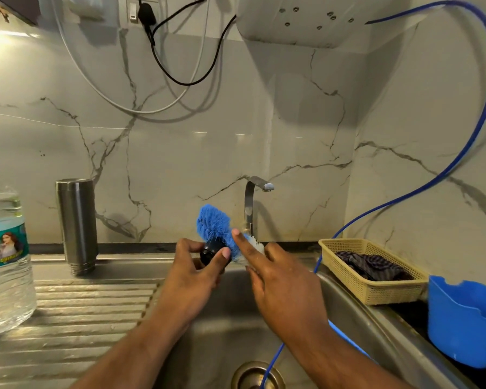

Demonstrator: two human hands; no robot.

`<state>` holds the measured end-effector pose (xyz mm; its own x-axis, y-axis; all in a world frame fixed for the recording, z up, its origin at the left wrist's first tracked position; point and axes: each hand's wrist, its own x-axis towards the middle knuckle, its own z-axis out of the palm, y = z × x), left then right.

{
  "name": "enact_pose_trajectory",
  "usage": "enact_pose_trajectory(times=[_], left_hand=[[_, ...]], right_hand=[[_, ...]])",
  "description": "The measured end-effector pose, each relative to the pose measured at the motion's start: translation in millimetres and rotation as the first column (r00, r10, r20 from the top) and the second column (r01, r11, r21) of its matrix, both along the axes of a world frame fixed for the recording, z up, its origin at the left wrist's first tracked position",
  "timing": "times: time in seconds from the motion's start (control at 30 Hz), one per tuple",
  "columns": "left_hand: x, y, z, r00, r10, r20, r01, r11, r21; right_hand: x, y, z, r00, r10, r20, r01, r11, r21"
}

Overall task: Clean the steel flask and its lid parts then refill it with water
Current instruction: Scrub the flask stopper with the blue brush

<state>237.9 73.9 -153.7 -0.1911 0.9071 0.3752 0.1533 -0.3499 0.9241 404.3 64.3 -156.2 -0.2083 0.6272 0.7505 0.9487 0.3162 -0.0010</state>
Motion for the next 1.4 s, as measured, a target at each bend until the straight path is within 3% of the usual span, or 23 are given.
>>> enact_pose_trajectory(times=[0.07,0.2,0.23,0.33,0.37,0.4,0.47,0.5,0.57,0.77,0.9,1.1,1.23,1.33,1.4], left_hand=[[0,4,0,0.998,0.043,-0.056,-0.043,0.999,0.004],[-15,7,7,0.981,0.022,0.194,-0.015,0.999,-0.039],[-15,4,6,0.991,0.020,0.136,-0.017,0.999,-0.027],[-7,5,-3,0.965,0.110,-0.239,-0.104,0.994,0.037],[-5,6,-3,0.953,0.135,-0.270,-0.127,0.991,0.049],[-6,8,-1,0.975,0.117,-0.188,-0.114,0.993,0.028],[-7,8,6,0.977,-0.014,0.214,0.031,0.997,-0.076],[-9,7,8,0.918,-0.092,0.387,0.144,0.983,-0.109],[-9,3,11,0.800,-0.168,0.577,0.312,0.937,-0.160],[-8,-2,17,0.502,-0.153,0.851,0.494,0.859,-0.137],[-12,-1,17,0.413,-0.120,0.903,0.504,0.856,-0.117],[-21,-3,20,0.519,-0.028,0.854,0.429,0.873,-0.232],[-28,1,20,0.528,-0.014,0.849,0.404,0.883,-0.237],[-35,3,19,0.533,-0.088,0.841,0.430,0.885,-0.180],[-38,4,18,0.619,-0.178,0.765,0.440,0.886,-0.149]], right_hand=[[1,-3,6,0.999,0.049,0.023,-0.047,0.995,-0.085],[4,-14,9,0.978,0.203,-0.040,-0.207,0.959,-0.192],[2,-13,11,0.977,0.207,-0.044,-0.211,0.961,-0.180],[3,-7,11,0.983,0.175,-0.048,-0.180,0.969,-0.169],[5,-7,11,0.985,0.166,-0.034,-0.170,0.970,-0.174],[7,-7,10,0.986,0.164,-0.019,-0.165,0.969,-0.186],[9,-12,8,0.982,0.188,-0.013,-0.186,0.958,-0.217],[9,-14,8,0.979,0.202,-0.016,-0.201,0.955,-0.219],[5,-16,5,0.979,0.205,0.007,-0.201,0.965,-0.171],[6,-15,-5,0.983,0.161,0.086,-0.161,0.987,-0.007],[9,-20,-4,0.972,0.211,0.108,-0.213,0.977,0.008],[14,-20,-5,0.946,0.288,0.151,-0.297,0.954,0.043],[22,-16,-5,0.935,0.311,0.172,-0.321,0.946,0.033],[32,-11,-1,0.966,0.242,0.096,-0.245,0.969,0.021],[39,-8,0,0.968,0.250,-0.021,-0.250,0.968,-0.008]])
